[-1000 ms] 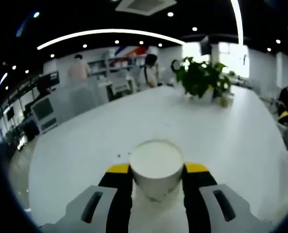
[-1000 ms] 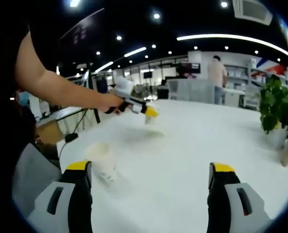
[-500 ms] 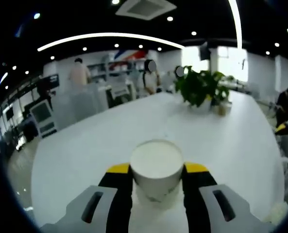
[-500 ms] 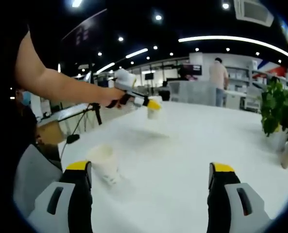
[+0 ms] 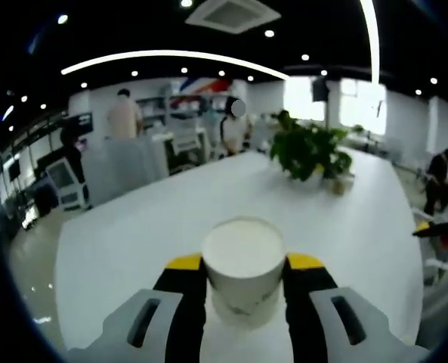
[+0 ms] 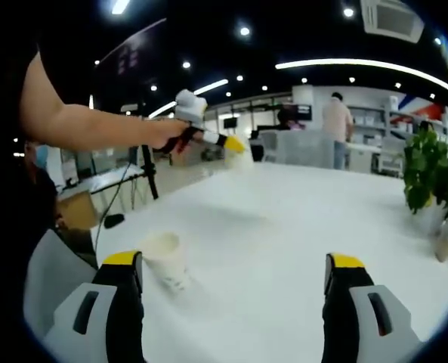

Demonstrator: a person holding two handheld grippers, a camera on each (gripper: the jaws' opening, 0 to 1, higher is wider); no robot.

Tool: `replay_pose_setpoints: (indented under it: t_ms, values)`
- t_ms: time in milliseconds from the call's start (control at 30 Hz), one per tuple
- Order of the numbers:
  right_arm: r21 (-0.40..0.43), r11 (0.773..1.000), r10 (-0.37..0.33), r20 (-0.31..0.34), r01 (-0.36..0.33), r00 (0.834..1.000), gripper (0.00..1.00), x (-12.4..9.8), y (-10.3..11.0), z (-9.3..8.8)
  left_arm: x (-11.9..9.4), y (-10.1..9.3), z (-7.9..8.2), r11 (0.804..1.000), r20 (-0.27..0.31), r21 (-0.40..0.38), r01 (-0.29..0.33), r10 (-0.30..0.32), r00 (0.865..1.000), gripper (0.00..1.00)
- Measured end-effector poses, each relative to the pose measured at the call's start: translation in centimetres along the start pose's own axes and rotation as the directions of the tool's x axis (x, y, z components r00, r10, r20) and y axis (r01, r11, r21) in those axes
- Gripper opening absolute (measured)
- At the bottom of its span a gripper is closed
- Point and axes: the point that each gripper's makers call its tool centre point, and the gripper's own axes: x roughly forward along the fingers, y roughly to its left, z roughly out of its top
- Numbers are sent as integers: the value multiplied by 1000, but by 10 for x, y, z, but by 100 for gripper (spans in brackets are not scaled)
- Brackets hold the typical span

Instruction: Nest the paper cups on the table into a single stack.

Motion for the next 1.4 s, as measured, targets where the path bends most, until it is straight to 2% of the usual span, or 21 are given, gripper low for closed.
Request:
replay_pose_setpoints:
  t_ms: [233, 600, 967, 1400]
  values:
    - [-4, 1000, 3, 5, -3, 1000, 99, -3, 3, 1, -8, -5, 12, 1000, 12, 9, 4, -5, 1000, 39]
    - [-12, 1000, -2, 20, 2, 1000, 99, -9, 5, 6, -22, -14, 17, 999, 7, 35, 18, -19, 1000, 39]
    - [-26, 1000, -10, 38, 11, 999, 99, -14, 7, 13, -45, -44, 24, 995, 15, 81, 67, -68, 998, 39]
    - [-36, 999, -3, 46, 5, 999, 99, -19, 12, 15, -65, -75, 17, 990, 8, 98, 105, -107, 994, 39]
